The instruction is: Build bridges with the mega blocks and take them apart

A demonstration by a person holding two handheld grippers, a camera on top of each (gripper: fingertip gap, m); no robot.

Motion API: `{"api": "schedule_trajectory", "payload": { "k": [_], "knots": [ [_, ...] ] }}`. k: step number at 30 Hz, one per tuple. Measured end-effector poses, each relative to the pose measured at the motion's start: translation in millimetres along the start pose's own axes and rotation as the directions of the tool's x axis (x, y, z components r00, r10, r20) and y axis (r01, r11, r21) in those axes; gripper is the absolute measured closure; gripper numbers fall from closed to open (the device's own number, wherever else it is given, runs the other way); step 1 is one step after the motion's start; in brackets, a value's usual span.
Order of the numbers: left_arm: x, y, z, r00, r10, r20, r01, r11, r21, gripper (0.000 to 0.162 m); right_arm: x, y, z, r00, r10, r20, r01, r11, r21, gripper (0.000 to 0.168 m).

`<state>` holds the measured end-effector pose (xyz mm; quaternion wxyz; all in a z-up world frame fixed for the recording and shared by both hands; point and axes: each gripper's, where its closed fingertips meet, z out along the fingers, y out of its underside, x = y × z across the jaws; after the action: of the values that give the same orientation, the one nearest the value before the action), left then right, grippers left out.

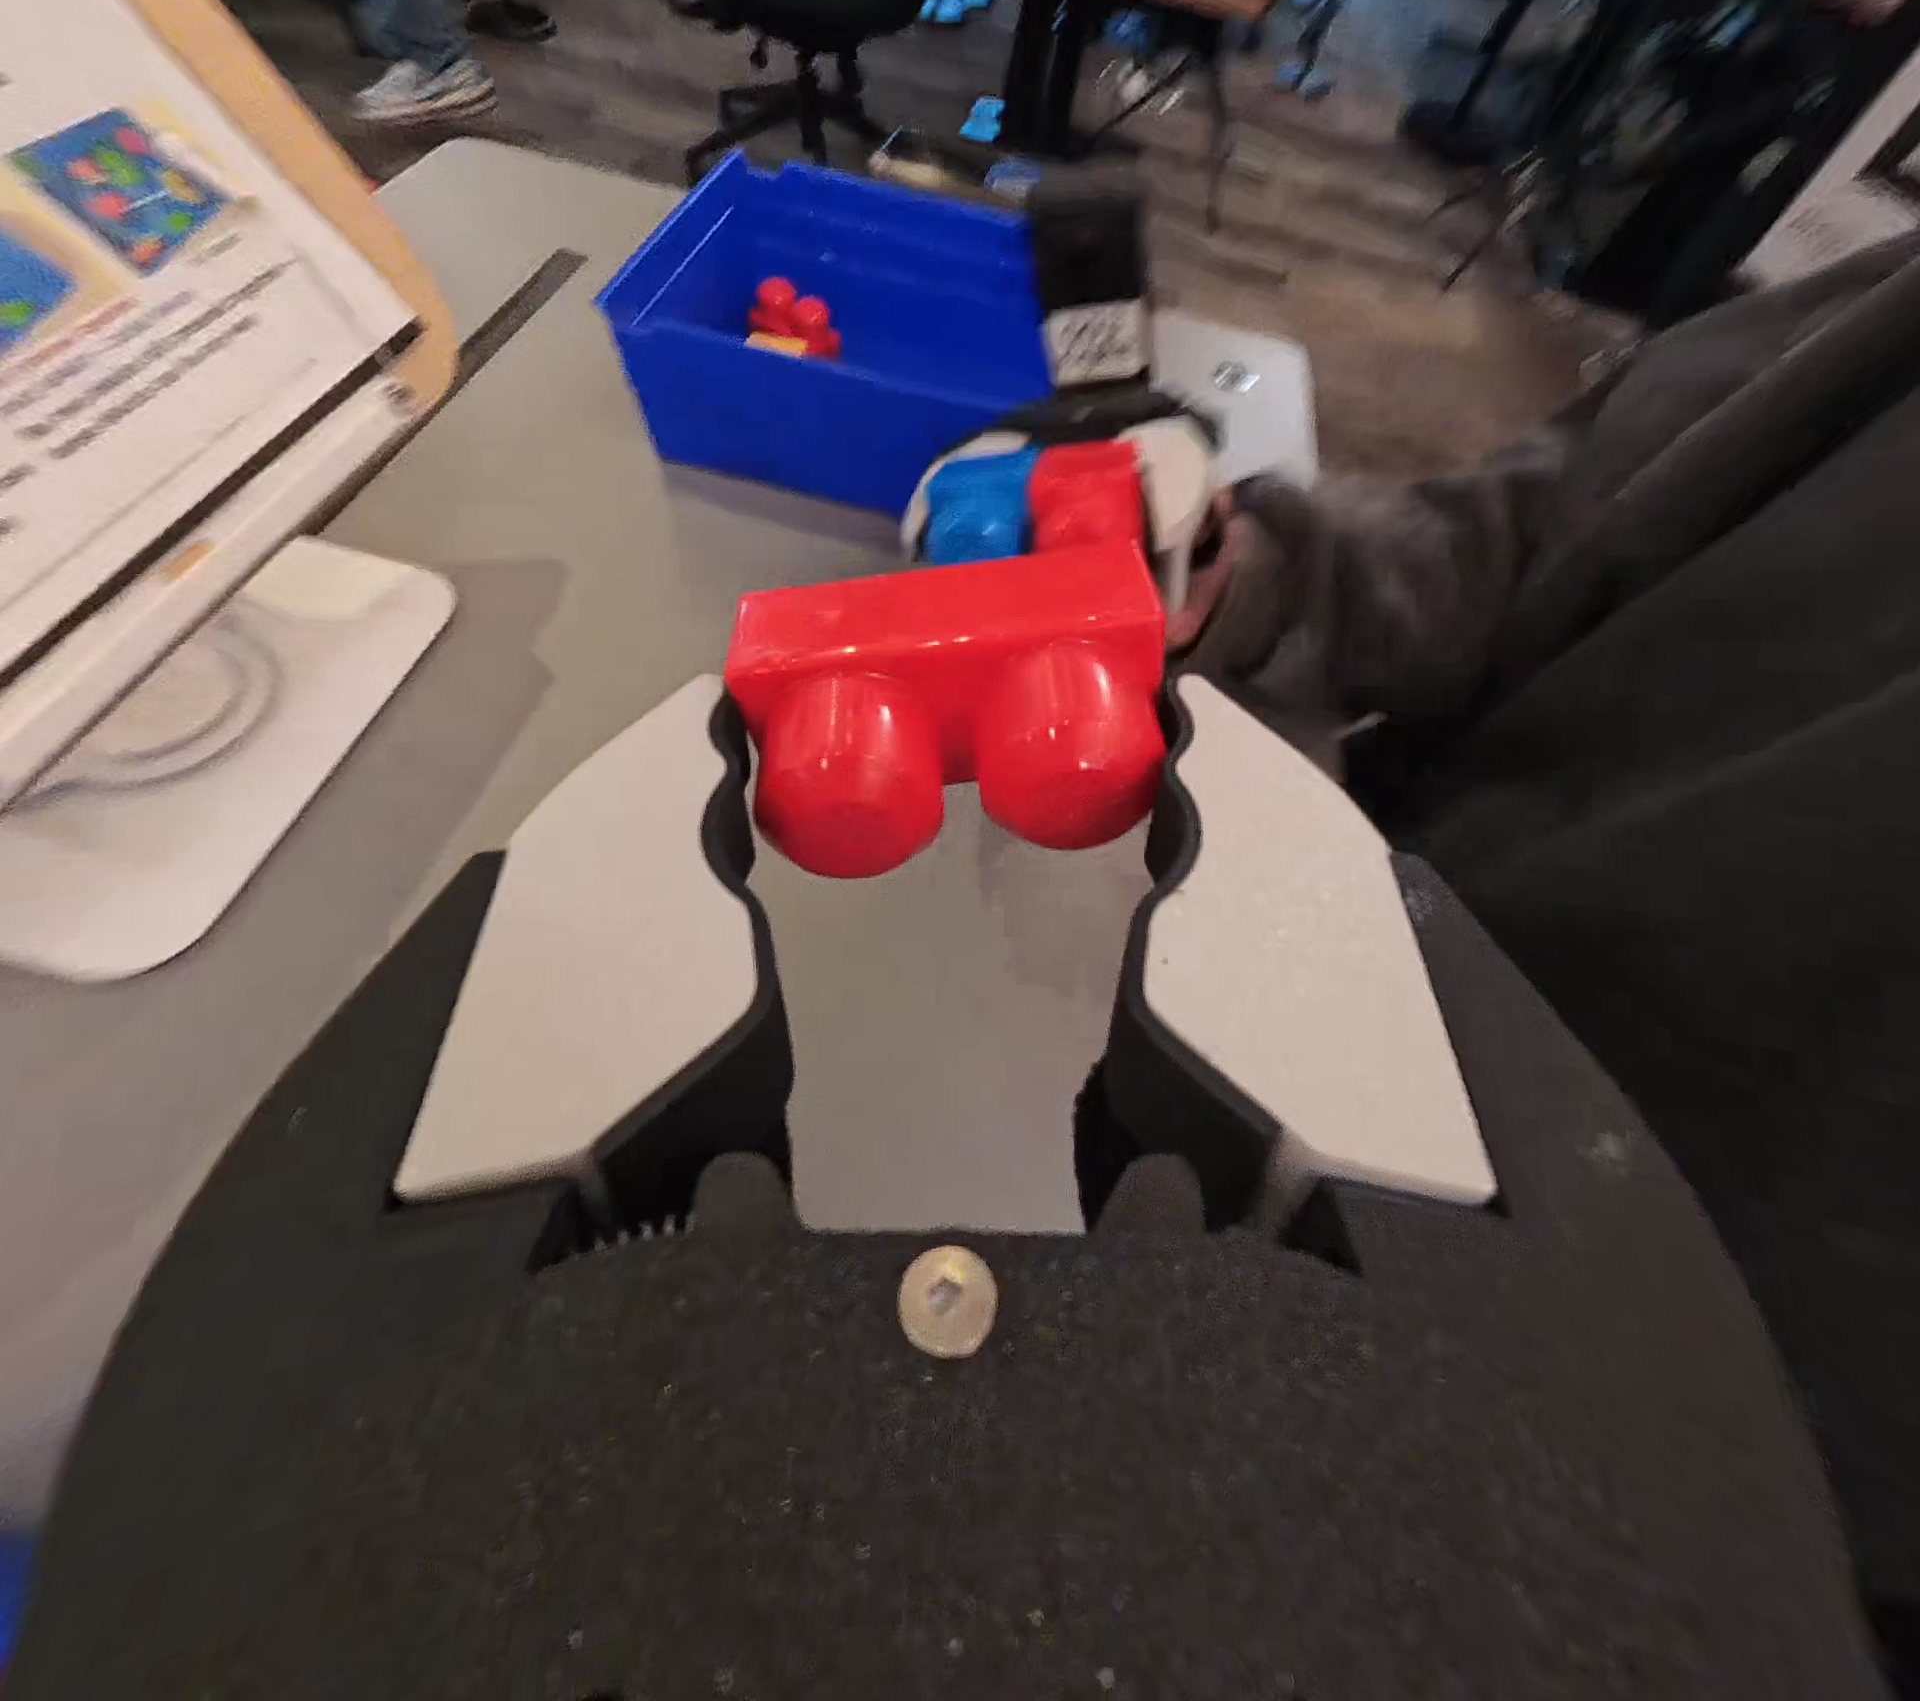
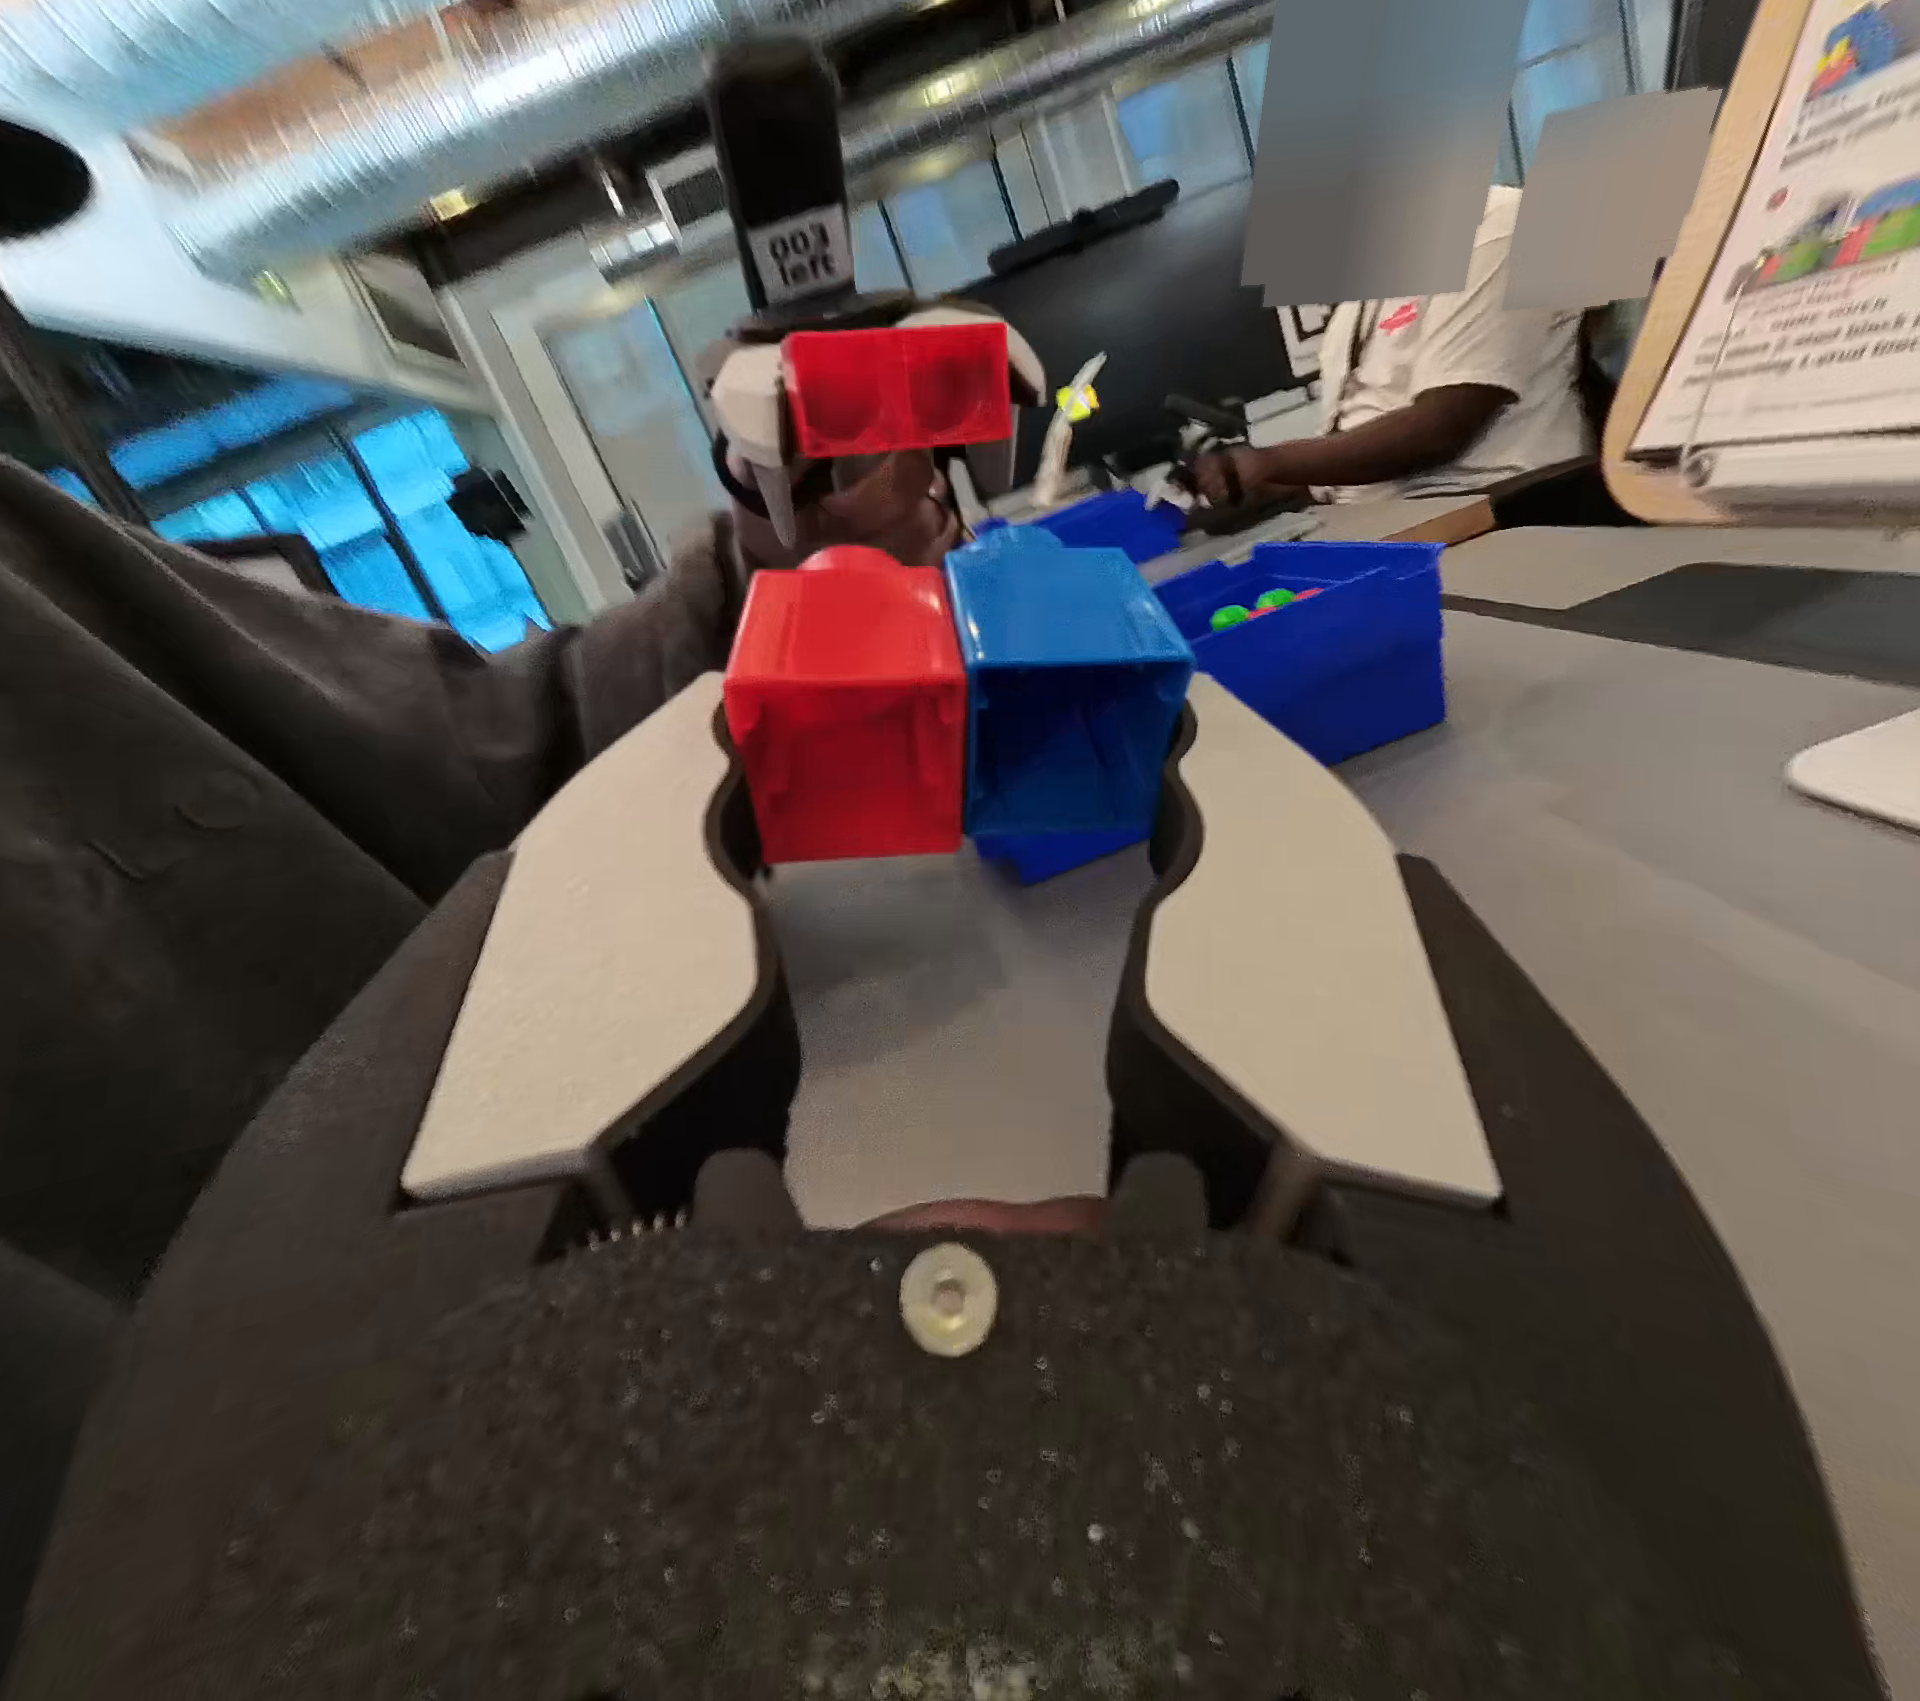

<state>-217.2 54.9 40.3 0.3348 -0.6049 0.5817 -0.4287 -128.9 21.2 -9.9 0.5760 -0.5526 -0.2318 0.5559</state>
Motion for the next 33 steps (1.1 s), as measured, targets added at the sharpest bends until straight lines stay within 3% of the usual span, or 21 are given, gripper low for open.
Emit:
{"api": "schedule_trajectory", "payload": {
  "k": [5,7,9,13,17,20,23,24,27,28,31,33],
  "knots": [
    [15,54,8,1.000,0.008,0.027,-0.002,0.976,-0.220,0.087,5,13,5,0.985,-0.137,-0.100,0.122,0.982,-0.143,0.094],
    [15,77,22,0.995,0.013,0.098,0.016,0.959,-0.283,0.087,11,18,4,0.968,-0.187,-0.168,0.157,0.972,-0.176,0.093],
    [13,100,36,0.984,0.039,0.173,0.025,0.935,-0.352,0.087,17,29,1,0.933,-0.263,-0.245,0.207,0.951,-0.231,0.093],
    [26,119,60,0.985,0.095,0.140,-0.029,0.909,-0.416,0.087,23,52,-13,0.822,-0.422,-0.383,0.304,0.893,-0.332,0.093],
    [15,104,66,0.978,0.053,0.204,0.004,0.962,-0.271,0.087,23,57,-23,0.757,-0.512,-0.407,0.329,0.836,-0.440,0.093],
    [11,90,66,0.971,-0.038,0.235,0.052,0.997,-0.051,0.087,25,49,-30,0.746,-0.502,-0.437,0.304,0.842,-0.446,0.093],
    [4,84,57,0.944,-0.155,0.292,0.107,0.979,0.171,0.087,19,20,-43,0.725,-0.479,-0.495,0.273,0.859,-0.432,0.093],
    [5,87,55,0.939,-0.191,0.287,0.132,0.968,0.214,0.087,16,-3,-54,0.672,-0.516,-0.531,0.290,0.843,-0.452,0.093],
    [14,108,60,0.936,-0.215,0.280,0.157,0.963,0.217,0.087,20,-98,-131,0.335,-0.594,-0.731,0.301,0.803,-0.515,0.093],
    [15,117,64,0.934,-0.198,0.299,0.148,0.972,0.181,0.087,25,-117,-161,0.270,-0.578,-0.770,0.244,0.815,-0.526,0.093],
    [17,135,76,0.933,-0.137,0.333,0.116,0.990,0.084,0.087,72,-111,-253,0.165,-0.555,-0.815,-0.108,0.812,-0.574,0.093],
    [21,133,82,0.941,-0.139,0.308,0.119,0.989,0.083,0.087,105,-82,-296,0.161,-0.558,-0.814,-0.324,0.749,-0.578,0.092]
  ]
}}
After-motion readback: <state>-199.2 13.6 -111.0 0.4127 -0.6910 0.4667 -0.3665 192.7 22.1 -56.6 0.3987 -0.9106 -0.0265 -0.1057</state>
